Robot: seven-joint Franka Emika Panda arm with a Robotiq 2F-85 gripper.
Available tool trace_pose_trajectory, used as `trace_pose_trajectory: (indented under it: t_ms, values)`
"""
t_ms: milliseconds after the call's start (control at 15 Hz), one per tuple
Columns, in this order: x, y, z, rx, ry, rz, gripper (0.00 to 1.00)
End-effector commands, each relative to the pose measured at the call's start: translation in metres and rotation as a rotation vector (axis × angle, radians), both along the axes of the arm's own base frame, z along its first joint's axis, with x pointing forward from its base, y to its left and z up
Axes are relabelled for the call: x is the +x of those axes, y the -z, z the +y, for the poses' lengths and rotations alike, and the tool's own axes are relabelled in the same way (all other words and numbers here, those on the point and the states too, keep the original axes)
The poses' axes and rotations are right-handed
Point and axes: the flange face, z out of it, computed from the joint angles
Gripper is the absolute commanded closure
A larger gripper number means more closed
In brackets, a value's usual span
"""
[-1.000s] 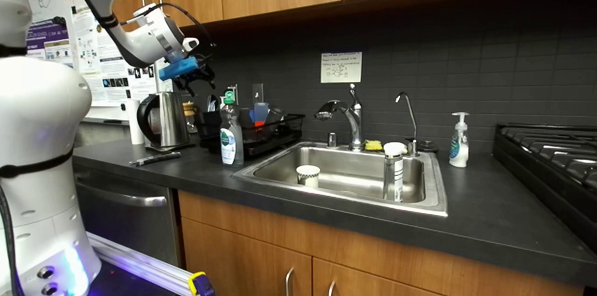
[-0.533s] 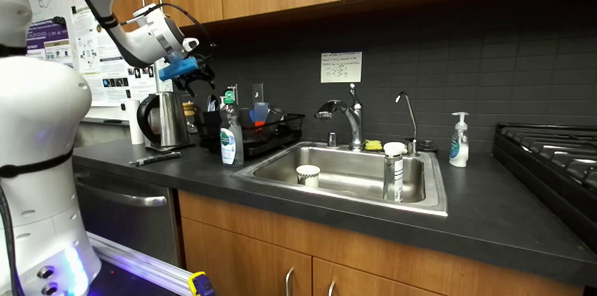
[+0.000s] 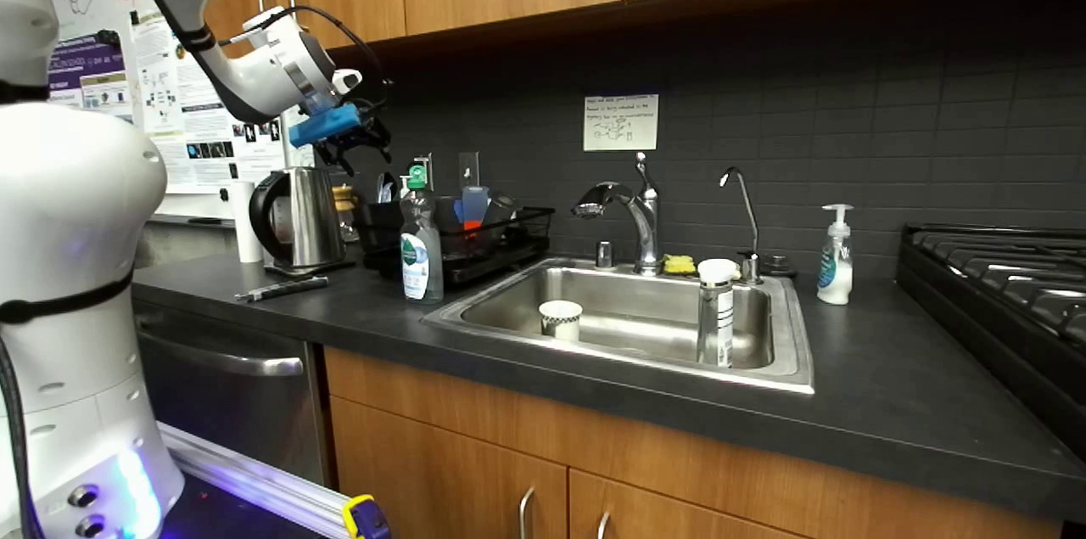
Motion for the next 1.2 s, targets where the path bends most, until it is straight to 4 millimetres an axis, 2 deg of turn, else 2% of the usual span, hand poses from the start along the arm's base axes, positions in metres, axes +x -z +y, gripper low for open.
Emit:
trace_pose_trajectory:
  t_ms: [0,733,1133]
  values:
    - [0.000,0.000,0.000,0.000,0.000,0.000,0.00]
    - [0.006,0.000,0.008,-0.025,-0.004,-0.025,0.00]
    - [0.017,0.009,0.017,-0.028,0.002,-0.060,0.00]
